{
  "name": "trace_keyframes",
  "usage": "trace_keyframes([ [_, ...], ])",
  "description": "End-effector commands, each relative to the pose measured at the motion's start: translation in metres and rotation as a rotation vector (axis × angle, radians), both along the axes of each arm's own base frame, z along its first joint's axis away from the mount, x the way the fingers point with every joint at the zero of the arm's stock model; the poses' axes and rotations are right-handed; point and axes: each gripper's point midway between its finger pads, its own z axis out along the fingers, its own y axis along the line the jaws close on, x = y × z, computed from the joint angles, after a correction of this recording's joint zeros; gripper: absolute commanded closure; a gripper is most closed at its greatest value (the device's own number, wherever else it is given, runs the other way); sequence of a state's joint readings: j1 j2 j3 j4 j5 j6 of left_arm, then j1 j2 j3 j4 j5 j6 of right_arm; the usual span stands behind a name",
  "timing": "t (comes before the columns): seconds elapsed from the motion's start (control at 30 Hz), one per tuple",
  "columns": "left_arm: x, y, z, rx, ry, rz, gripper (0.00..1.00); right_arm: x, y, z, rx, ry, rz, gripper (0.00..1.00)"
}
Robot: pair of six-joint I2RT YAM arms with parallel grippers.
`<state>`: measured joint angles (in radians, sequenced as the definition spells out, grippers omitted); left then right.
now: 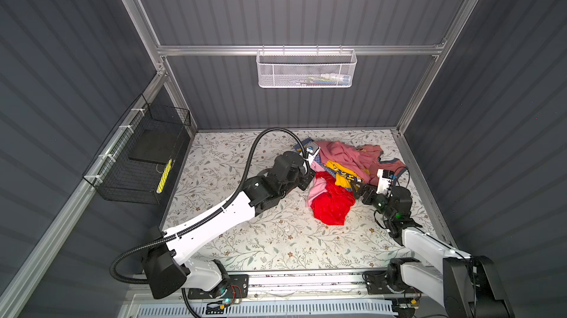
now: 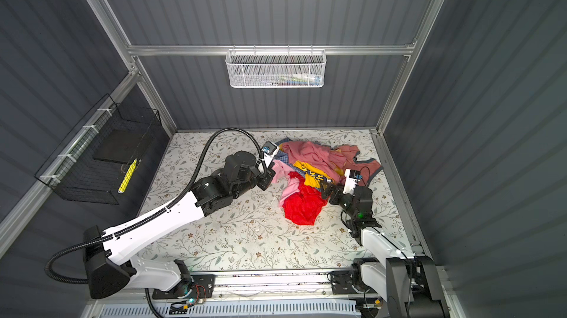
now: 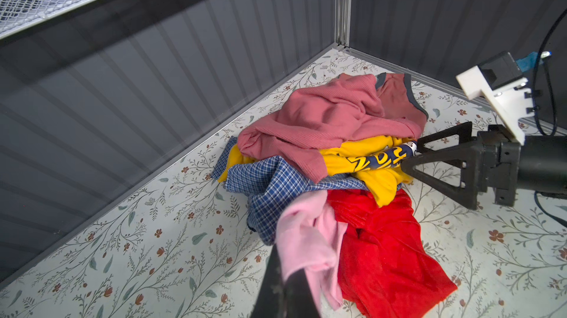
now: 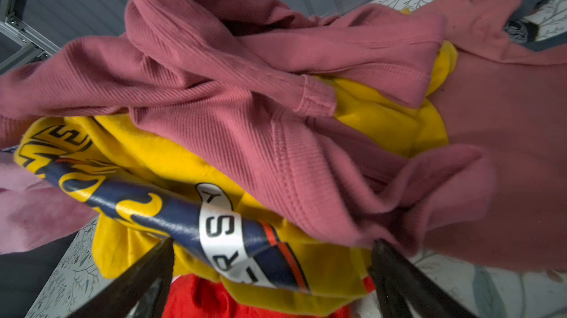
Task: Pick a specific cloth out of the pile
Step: 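Lift the light pink cloth upward out of the pile with the left gripper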
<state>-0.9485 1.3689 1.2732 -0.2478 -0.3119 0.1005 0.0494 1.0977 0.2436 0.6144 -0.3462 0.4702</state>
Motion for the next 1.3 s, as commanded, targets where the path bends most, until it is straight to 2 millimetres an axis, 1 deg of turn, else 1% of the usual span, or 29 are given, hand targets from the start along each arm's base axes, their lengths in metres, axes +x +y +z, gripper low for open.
trace_keyframes([
  [0.0,-0.014,0.0,0.03,-0.052,-0.067,-0.072,1.0,0.007,-0.005,0.005,-0.015,0.0,-0.036,0.01],
  [0.07,-0.017,0.0,0.034,-0.063,-0.083,-0.091,1.0,0.009,-0.005,0.005,-0.017,0.004,-0.036,0.01],
  [0.13,-0.021,0.001,0.042,-0.079,-0.105,-0.11,1.0,0.01,-0.004,0.006,-0.022,0.002,-0.037,0.01],
  [0.17,-0.022,0.002,0.049,-0.089,-0.12,-0.114,1.0,0.011,-0.004,-0.002,-0.025,0.029,-0.04,0.01],
  [0.3,-0.026,0.01,0.076,-0.122,-0.178,-0.111,1.0,0.015,-0.006,-0.007,-0.037,0.055,-0.058,0.01],
  [0.37,-0.028,0.01,0.086,-0.134,-0.193,-0.119,1.0,0.017,-0.007,-0.009,-0.043,0.067,-0.065,0.01],
  [0.63,-0.034,0.006,0.11,-0.176,-0.234,-0.162,1.0,0.026,-0.017,-0.028,-0.114,0.177,-0.15,0.01],
  [0.73,-0.039,0.01,0.13,-0.217,-0.265,-0.172,1.0,0.028,-0.021,-0.034,-0.115,0.198,-0.178,0.01],
  [0.83,-0.043,0.019,0.151,-0.246,-0.294,-0.164,1.0,0.031,-0.024,-0.04,-0.111,0.225,-0.204,0.01],
  [0.87,-0.044,0.021,0.154,-0.247,-0.296,-0.159,1.0,0.032,-0.024,-0.04,-0.109,0.229,-0.208,0.01],
  [0.9,-0.046,0.025,0.168,-0.267,-0.316,-0.155,1.0,0.033,-0.024,-0.041,-0.105,0.235,-0.209,0.01],
  [0.97,-0.049,0.033,0.186,-0.291,-0.345,-0.137,1.0,0.035,-0.026,-0.044,-0.103,0.262,-0.228,0.01],
  [1.1,-0.052,0.041,0.207,-0.321,-0.396,-0.123,1.0,0.039,-0.03,-0.046,-0.105,0.289,-0.26,0.01],
  [1.27,-0.053,0.047,0.229,-0.35,-0.435,-0.105,1.0,0.042,-0.035,-0.046,-0.115,0.305,-0.29,0.01],
])
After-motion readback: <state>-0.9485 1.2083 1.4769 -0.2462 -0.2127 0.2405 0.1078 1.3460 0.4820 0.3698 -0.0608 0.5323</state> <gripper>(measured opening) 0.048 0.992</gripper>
